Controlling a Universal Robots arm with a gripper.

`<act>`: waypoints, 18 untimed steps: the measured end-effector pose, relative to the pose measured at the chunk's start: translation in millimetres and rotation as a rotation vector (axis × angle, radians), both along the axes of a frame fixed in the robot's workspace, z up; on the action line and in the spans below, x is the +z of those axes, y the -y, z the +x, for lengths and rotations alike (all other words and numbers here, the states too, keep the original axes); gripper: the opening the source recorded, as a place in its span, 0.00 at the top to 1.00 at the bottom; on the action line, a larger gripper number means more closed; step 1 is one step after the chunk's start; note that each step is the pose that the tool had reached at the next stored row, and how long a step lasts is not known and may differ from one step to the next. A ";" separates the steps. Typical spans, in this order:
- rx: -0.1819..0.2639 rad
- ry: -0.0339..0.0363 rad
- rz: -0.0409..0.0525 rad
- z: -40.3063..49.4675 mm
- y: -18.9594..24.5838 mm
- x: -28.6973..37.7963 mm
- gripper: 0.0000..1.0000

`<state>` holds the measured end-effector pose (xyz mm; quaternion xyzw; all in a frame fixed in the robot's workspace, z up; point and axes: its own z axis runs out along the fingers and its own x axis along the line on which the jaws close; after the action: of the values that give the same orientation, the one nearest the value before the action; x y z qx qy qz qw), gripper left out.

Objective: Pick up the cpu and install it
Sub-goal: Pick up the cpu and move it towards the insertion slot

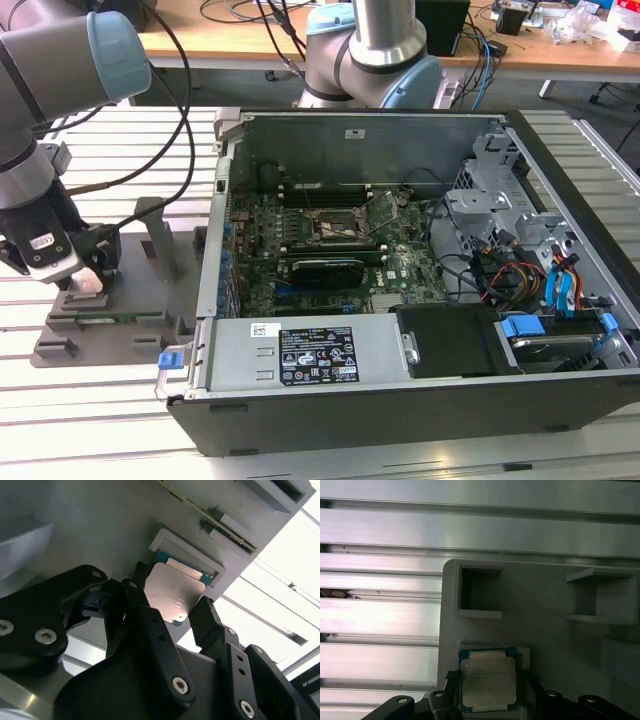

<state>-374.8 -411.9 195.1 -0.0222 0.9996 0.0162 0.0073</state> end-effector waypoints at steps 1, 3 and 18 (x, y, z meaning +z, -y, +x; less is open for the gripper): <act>0.001 0.0001 0.0276 -0.1 -0.1 0.0 0.39; 0.004 -0.0001 0.0380 -0.1 0.0 0.0 0.39; 0.060 -0.0010 -0.0178 -1.6 1.2 -2.8 0.39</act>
<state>-376.4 -413.1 192.2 -0.0520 0.9986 0.0075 0.0061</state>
